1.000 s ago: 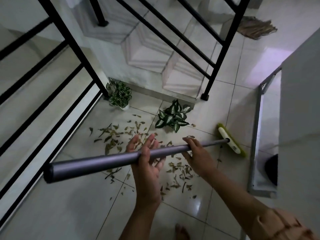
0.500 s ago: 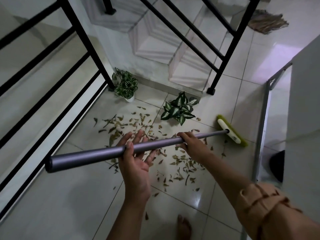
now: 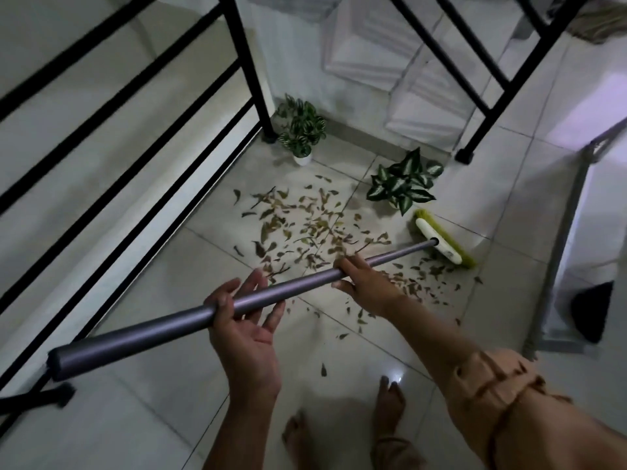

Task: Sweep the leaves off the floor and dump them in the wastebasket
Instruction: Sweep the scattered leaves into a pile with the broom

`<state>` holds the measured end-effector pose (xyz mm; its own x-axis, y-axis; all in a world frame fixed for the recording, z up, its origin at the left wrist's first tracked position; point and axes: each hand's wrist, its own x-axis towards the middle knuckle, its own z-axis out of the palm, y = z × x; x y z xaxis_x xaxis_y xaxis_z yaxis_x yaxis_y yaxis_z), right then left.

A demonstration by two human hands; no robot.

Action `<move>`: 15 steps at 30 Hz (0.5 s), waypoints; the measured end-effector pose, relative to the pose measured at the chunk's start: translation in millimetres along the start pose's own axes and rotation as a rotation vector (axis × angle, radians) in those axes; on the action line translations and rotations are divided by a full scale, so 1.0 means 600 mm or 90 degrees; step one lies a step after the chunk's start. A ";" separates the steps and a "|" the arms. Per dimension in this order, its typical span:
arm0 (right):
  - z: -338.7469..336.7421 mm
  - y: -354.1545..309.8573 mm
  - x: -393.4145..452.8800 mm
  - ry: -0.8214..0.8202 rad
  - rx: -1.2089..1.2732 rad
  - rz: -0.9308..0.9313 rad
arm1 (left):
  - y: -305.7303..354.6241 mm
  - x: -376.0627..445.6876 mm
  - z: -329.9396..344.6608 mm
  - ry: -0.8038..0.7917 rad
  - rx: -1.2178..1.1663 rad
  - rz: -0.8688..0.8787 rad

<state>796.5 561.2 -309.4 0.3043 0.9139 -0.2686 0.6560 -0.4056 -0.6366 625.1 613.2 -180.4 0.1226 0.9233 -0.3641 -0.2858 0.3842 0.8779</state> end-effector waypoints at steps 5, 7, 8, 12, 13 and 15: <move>0.072 -0.126 -0.019 -0.045 0.013 -0.026 | 0.087 -0.004 -0.119 0.039 -0.019 -0.001; 0.078 -0.166 -0.021 -0.085 -0.008 -0.037 | 0.119 -0.003 -0.155 0.022 -0.015 0.001; 0.075 -0.181 -0.022 -0.103 -0.020 -0.040 | 0.132 -0.002 -0.167 0.007 -0.013 0.001; 0.040 -0.200 -0.033 -0.101 -0.044 -0.046 | 0.158 0.005 -0.174 -0.056 -0.007 0.012; 0.024 -0.194 -0.038 -0.093 -0.054 -0.046 | 0.157 0.004 -0.166 -0.069 -0.008 0.015; -0.009 -0.172 -0.046 -0.092 -0.076 -0.038 | 0.144 0.000 -0.140 -0.082 -0.016 0.006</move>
<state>723.9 577.5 -232.3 0.1654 0.9261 -0.3391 0.7503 -0.3414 -0.5662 520.4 646.8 -130.6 0.2398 0.9197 -0.3110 -0.3117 0.3763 0.8725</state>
